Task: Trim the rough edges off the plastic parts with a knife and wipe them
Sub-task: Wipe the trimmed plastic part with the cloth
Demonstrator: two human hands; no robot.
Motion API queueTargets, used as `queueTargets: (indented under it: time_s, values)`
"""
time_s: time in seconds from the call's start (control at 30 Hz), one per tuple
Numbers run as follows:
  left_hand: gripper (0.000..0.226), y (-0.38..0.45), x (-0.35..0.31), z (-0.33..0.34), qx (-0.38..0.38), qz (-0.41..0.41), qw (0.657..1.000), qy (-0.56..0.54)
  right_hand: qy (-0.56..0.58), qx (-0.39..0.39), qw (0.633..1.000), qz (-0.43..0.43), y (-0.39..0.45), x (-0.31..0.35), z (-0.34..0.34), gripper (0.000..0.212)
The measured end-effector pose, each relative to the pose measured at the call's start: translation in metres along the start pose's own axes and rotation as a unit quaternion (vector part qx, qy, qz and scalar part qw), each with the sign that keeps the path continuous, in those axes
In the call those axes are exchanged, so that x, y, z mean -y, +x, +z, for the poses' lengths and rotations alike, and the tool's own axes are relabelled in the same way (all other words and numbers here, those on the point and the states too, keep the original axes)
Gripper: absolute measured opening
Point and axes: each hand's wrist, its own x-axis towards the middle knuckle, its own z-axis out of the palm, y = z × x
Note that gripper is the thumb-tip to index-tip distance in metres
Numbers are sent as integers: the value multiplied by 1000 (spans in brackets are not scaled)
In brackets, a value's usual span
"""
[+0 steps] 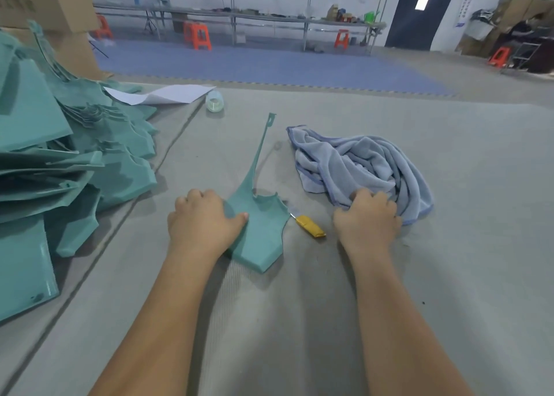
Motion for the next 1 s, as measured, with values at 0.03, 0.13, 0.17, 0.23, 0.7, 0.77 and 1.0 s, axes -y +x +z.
queueTargets:
  time_s: [0.03, 0.13, 0.17, 0.23, 0.7, 0.77, 1.0]
  values:
    - [85, -1, -1, 0, 5, 6, 1000, -17, 13, -26, 999, -13, 1, 1, -1, 21]
    - [121, -7, -5, 1, 77, 57, 994, -49, 148, -180, 971, -58, 3, 13, -6, 23]
    - [126, -9, -8, 2, 98, 78, 992, -34, 177, -236, 953, -76, 1, 19, -10, 23]
    - [130, -10, -11, 3, 113, 94, 989, -4, 163, -272, 943, -103, -3, 25, -10, 21]
    - [17, 12, 30, -16, 29, -141, 769, -623, 97, -124, 986, 52, 14, -9, 4, 19]
    - [28, 12, 26, -18, 39, -156, 692, -703, 214, -220, 950, 64, 17, -7, -4, 17]
    - [22, 7, -1, -19, 66, -175, 520, -833, 586, -246, 770, -55, -7, 38, -47, 12]
